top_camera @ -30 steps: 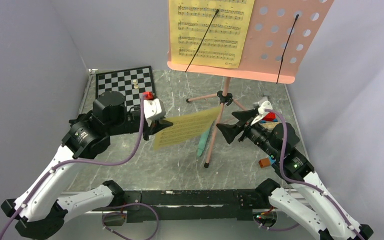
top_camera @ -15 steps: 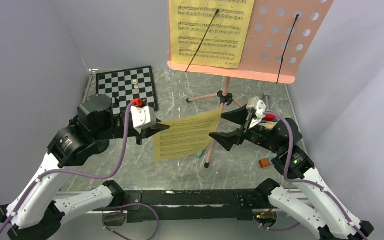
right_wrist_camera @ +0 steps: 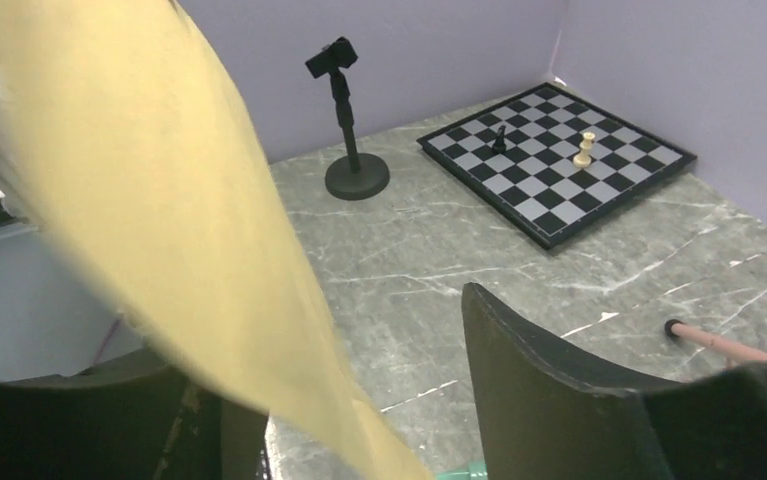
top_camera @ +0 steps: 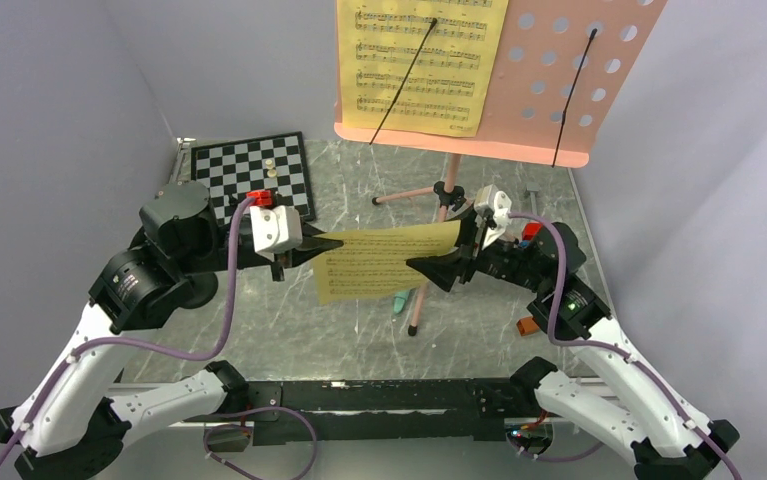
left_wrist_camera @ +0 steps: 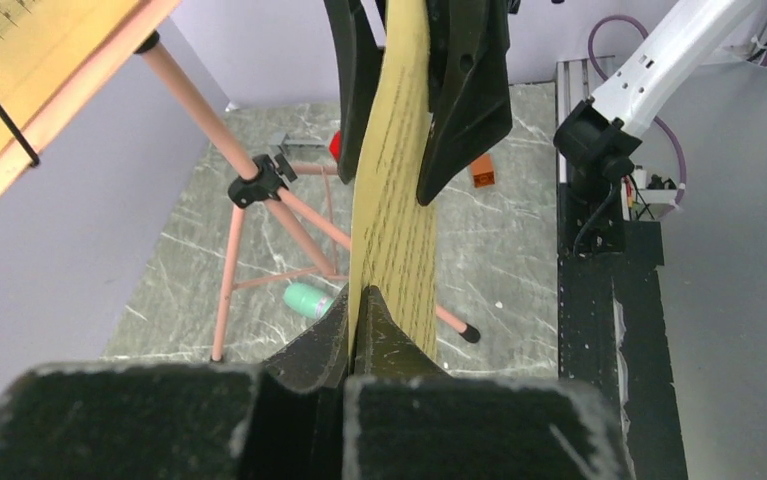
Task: Set up the instrument practice props
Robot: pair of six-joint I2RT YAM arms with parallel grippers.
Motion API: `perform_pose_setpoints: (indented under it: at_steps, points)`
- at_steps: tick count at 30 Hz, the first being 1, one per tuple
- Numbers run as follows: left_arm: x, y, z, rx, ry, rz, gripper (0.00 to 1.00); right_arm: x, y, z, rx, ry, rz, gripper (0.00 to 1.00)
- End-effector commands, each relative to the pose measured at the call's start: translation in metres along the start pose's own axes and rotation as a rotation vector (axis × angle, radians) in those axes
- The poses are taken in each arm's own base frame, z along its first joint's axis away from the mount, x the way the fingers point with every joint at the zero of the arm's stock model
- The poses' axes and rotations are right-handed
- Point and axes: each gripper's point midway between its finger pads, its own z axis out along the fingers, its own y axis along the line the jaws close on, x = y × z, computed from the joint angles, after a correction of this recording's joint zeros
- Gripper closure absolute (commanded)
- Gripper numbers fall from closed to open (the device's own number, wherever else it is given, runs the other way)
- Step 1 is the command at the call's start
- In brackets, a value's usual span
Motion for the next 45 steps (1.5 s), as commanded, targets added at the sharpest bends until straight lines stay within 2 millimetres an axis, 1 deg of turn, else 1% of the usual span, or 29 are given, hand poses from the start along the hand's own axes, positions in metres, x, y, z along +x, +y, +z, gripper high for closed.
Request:
perform_pose_setpoints:
  at_steps: [1,2,3,4,5,8,10,12,13,14,16,17,20,22,25,29,33,36,43,45]
  points:
    - [-0.03,0.007,-0.003,-0.024,-0.09,0.07,1.0,-0.041,0.011,-0.002,-0.032,-0.091,-0.048,0.38]
    - [-0.031,0.009,-0.003,-0.033,-0.092,0.071,1.0,-0.041,0.009,-0.002,-0.022,-0.09,-0.041,0.44]
    - [-0.03,0.011,-0.001,-0.043,-0.093,0.07,1.0,-0.042,0.009,-0.002,-0.021,-0.087,-0.037,0.51]
    - [-0.031,0.014,-0.001,-0.059,-0.095,0.072,0.99,-0.043,0.01,-0.003,-0.021,-0.087,-0.037,0.62]
    - [-0.03,0.018,0.0,-0.073,-0.094,0.072,0.98,-0.043,0.01,-0.004,-0.017,-0.087,-0.035,0.68]
    - [-0.031,0.03,0.002,-0.133,-0.094,0.068,0.92,-0.047,0.01,-0.007,0.001,-0.096,-0.025,0.8]
    - [-0.033,0.039,0.003,-0.175,-0.099,0.067,0.91,-0.052,0.011,-0.011,0.018,-0.115,-0.03,0.88]
    - [-0.036,0.046,0.004,-0.203,-0.109,0.066,0.9,-0.058,0.009,-0.017,0.05,-0.144,-0.035,0.98]
    - [-0.038,0.048,0.005,-0.211,-0.117,0.067,0.89,-0.059,0.007,-0.019,0.068,-0.152,-0.035,1.0]
    - [-0.039,0.05,0.005,-0.217,-0.125,0.069,0.84,-0.061,0.006,-0.021,0.083,-0.159,-0.038,1.0]
    - [-0.042,0.052,0.008,-0.219,-0.138,0.069,0.71,-0.066,0.006,-0.024,0.095,-0.171,-0.046,1.0]
    - [-0.044,0.052,0.01,-0.216,-0.146,0.071,0.65,-0.063,0.006,-0.024,0.099,-0.16,-0.038,1.0]
    - [-0.047,0.049,0.016,-0.185,-0.175,0.071,0.44,-0.068,0.009,-0.026,0.092,-0.17,-0.033,1.0]
    - [-0.048,0.046,0.02,-0.157,-0.197,0.073,0.38,-0.07,0.015,-0.026,0.059,-0.176,-0.037,1.0]
    - [-0.05,0.04,0.025,-0.11,-0.22,0.073,0.34,-0.078,0.025,-0.027,0.017,-0.171,-0.046,1.0]
    - [-0.047,0.039,0.028,-0.104,-0.221,0.073,0.34,-0.081,0.032,-0.027,-0.02,-0.138,-0.043,1.0]
    - [-0.044,0.04,0.023,-0.135,-0.227,0.077,0.39,-0.087,0.034,-0.03,-0.018,-0.14,-0.052,1.0]
    - [-0.042,0.041,0.018,-0.173,-0.255,0.078,0.47,-0.091,0.035,-0.033,-0.01,-0.145,-0.058,1.0]
    - [-0.059,0.036,0.006,-0.185,-0.351,0.095,0.7,-0.091,0.034,-0.035,0.002,-0.143,-0.055,1.0]
    - [-0.062,0.033,0.006,-0.17,-0.362,0.092,0.73,-0.091,0.035,-0.035,0.0,-0.144,-0.05,1.0]
